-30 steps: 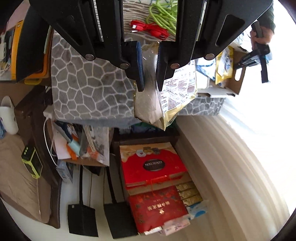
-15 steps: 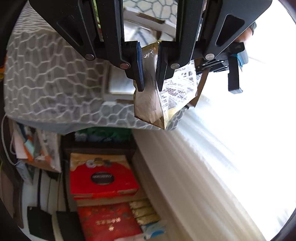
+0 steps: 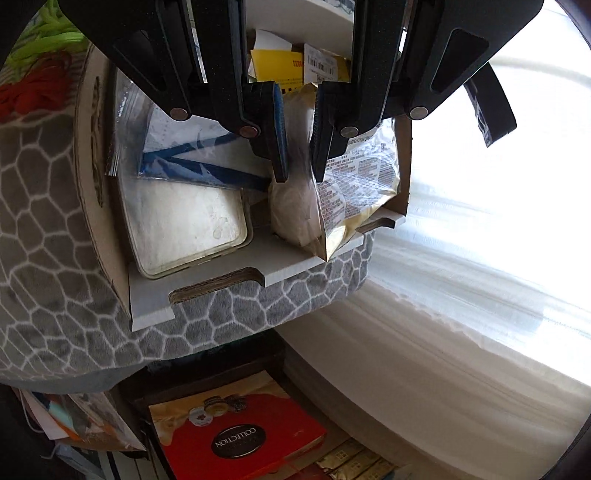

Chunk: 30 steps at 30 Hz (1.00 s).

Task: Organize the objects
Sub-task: 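Lower the gold snack bag into the box and open the right gripper, then move the right gripper to the lime-green cable and grasp it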

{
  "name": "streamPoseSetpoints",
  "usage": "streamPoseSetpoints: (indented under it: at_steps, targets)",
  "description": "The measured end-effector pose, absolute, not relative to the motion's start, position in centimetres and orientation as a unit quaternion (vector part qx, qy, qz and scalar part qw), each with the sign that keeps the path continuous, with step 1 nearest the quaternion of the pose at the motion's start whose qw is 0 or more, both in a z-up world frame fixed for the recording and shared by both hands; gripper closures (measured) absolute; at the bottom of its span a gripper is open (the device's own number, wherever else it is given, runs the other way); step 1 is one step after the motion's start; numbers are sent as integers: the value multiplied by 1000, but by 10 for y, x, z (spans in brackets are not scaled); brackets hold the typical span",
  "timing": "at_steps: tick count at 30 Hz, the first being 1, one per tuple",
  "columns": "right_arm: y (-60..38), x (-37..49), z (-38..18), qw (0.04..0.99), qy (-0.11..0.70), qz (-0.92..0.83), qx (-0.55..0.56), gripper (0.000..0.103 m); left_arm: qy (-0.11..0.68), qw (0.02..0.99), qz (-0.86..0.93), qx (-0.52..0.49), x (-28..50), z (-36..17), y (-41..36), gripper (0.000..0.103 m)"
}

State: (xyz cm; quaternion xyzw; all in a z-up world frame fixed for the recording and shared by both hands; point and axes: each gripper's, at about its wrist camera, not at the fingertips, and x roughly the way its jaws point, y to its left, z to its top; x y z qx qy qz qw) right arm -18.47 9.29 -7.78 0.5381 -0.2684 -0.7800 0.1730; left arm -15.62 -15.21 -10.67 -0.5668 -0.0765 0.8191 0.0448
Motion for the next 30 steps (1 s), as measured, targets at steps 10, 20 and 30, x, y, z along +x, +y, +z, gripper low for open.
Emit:
streamPoseSetpoints:
  at_steps: [10, 20, 30]
  targets:
    - [97, -186, -54, 190, -170, -796, 549, 72, -71, 48, 819, -568, -159, -107, -152, 96]
    - [194, -145, 10, 148, -40, -843, 515, 52, -58, 58, 823, -562, -159, -106, -147, 96]
    - [237, -73, -29, 158, -3, -824, 544, 30, -52, 60, 823, -562, -161, -106, -145, 96]
